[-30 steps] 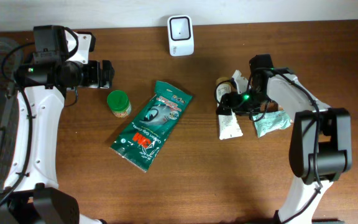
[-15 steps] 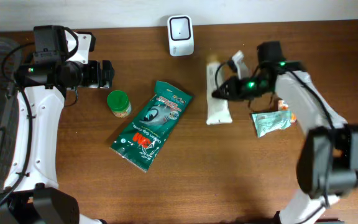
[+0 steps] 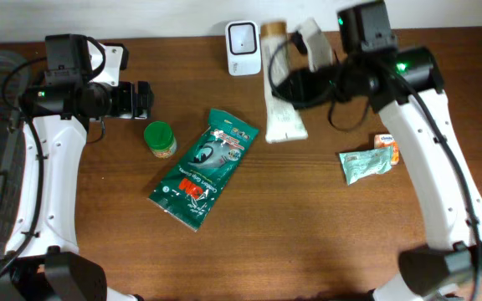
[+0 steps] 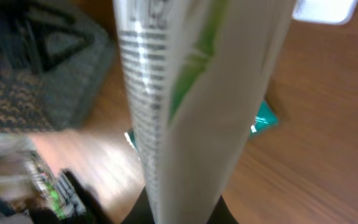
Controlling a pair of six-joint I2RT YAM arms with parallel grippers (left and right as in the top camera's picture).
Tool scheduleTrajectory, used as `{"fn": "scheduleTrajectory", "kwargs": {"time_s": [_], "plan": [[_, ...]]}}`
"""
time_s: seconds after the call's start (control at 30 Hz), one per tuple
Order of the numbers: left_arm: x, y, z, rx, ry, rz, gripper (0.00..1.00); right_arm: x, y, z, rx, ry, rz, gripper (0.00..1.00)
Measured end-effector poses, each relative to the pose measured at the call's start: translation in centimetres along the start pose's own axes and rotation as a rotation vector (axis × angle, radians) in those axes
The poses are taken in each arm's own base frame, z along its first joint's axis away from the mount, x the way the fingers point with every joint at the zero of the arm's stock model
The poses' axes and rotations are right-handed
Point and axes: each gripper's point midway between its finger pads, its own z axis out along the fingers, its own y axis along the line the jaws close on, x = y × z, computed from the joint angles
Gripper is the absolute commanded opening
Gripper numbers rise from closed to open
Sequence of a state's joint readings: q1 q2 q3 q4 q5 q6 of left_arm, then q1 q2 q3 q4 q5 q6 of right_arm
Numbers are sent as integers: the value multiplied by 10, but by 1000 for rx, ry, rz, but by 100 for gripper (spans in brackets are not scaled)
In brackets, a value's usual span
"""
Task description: Scan the item barcode
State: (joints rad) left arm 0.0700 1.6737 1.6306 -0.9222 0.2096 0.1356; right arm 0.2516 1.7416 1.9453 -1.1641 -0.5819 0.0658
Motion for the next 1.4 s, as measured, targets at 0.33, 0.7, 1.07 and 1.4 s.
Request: {"fn": "scheduleTrajectory", "kwargs": {"time_s": [0.33, 0.7, 1.07, 1.4], "plan": [[0, 0, 0, 0, 0, 0, 99, -129, -155, 158, 934, -162, -546, 4], [0, 0, 0, 0, -2, 1, 99, -111, -230, 226, 1198, -52, -738, 4], [0, 0, 0, 0, 0, 0, 99, -87, -214, 224, 1145, 50, -702, 4], [0, 0, 0, 0, -1, 0, 99, 36, -125, 34, 775, 372, 29, 4]]}}
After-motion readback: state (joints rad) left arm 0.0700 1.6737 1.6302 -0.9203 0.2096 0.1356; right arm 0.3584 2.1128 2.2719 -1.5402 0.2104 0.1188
